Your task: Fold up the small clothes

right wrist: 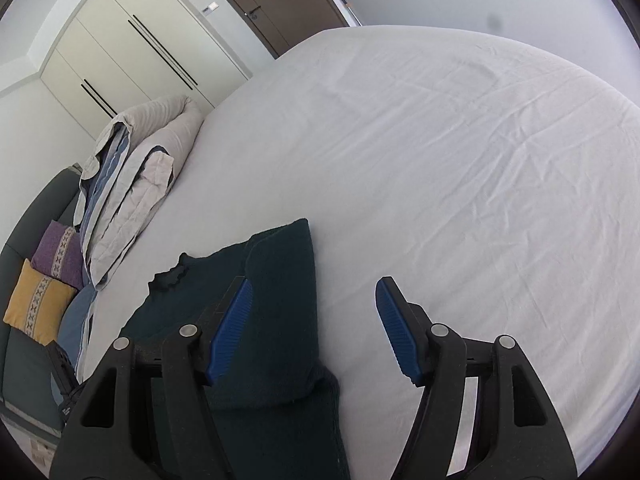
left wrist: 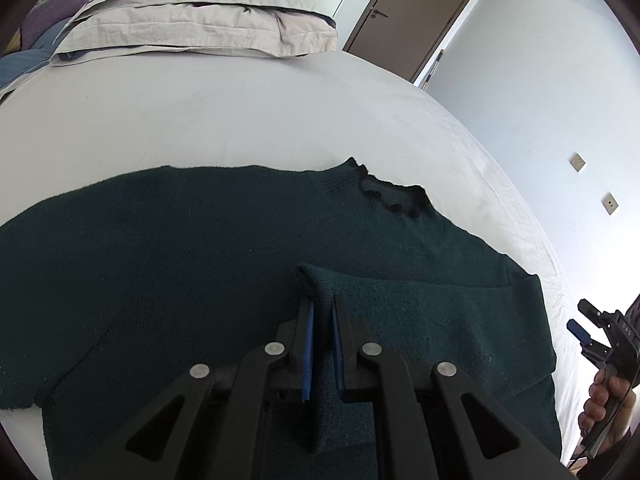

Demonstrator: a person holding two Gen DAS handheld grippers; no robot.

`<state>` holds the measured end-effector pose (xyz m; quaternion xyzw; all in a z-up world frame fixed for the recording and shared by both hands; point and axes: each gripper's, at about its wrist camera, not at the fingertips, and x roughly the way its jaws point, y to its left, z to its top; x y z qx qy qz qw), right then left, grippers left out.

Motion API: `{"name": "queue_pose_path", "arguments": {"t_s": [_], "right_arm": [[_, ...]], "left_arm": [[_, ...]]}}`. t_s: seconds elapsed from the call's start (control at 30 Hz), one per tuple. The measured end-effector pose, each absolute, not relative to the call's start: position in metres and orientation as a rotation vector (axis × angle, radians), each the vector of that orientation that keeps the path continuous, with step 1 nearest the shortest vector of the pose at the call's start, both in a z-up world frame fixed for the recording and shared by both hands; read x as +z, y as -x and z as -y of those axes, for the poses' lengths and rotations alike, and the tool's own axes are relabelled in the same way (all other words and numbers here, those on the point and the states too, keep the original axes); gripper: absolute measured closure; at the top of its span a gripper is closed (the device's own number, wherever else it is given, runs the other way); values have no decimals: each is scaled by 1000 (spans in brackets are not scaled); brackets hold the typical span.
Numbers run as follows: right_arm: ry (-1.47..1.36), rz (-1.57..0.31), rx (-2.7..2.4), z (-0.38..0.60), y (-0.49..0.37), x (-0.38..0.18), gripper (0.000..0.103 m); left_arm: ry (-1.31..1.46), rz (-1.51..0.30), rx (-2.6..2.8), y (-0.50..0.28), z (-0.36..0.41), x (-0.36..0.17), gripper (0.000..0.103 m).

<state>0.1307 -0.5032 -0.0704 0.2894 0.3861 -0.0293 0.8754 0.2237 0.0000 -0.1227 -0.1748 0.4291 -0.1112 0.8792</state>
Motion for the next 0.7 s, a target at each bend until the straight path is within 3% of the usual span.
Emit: {"name": "queue_pose_path", "arguments": {"t_s": [0.2,0.37,0.7], "right_arm": [[-523,-915,-45,500,-195,-92,58],[-407,-985,-78,488,-221,-113,95],[-435,-944,-134,491,-228,-126,100]], "left_arm": [[383,-872,-250,-226,-3,-122,94],[373,-836,-237,-222,-5,-122,94],[413,-813,-214,-213,-15,-134,93]]}}
